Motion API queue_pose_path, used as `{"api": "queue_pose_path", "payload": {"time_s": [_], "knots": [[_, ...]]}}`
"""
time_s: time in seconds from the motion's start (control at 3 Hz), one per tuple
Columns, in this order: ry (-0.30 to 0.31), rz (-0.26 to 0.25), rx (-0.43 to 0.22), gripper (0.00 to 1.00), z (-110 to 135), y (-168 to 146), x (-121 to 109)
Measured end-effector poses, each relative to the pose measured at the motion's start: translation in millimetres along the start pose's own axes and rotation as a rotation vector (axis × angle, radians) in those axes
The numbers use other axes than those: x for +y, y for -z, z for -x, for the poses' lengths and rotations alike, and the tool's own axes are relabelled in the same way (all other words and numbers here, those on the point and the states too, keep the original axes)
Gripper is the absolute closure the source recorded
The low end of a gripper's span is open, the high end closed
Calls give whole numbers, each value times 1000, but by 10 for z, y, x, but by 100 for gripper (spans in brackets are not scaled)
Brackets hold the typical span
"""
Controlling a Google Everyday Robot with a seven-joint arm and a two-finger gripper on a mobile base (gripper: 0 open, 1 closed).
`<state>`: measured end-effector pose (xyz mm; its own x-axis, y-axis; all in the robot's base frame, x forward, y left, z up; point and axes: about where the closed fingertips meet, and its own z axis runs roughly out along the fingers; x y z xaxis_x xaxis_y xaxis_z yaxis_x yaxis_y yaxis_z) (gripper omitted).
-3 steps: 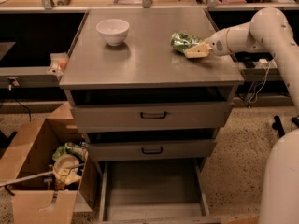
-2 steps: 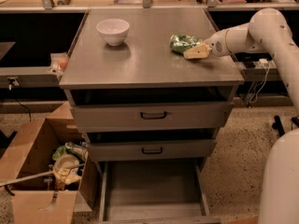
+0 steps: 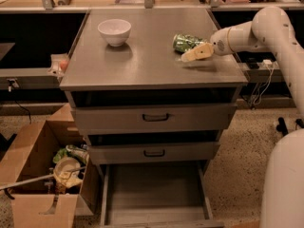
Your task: Pick green can from bottom drawer and place on counter
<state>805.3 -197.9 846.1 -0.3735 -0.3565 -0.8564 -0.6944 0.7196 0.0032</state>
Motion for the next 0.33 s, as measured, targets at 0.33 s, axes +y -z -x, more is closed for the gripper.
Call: {"api": "queue_pose_path", "payload": {"time_s": [0.33], "knots": [[107,44,-42,0,400,-47,175]]}}
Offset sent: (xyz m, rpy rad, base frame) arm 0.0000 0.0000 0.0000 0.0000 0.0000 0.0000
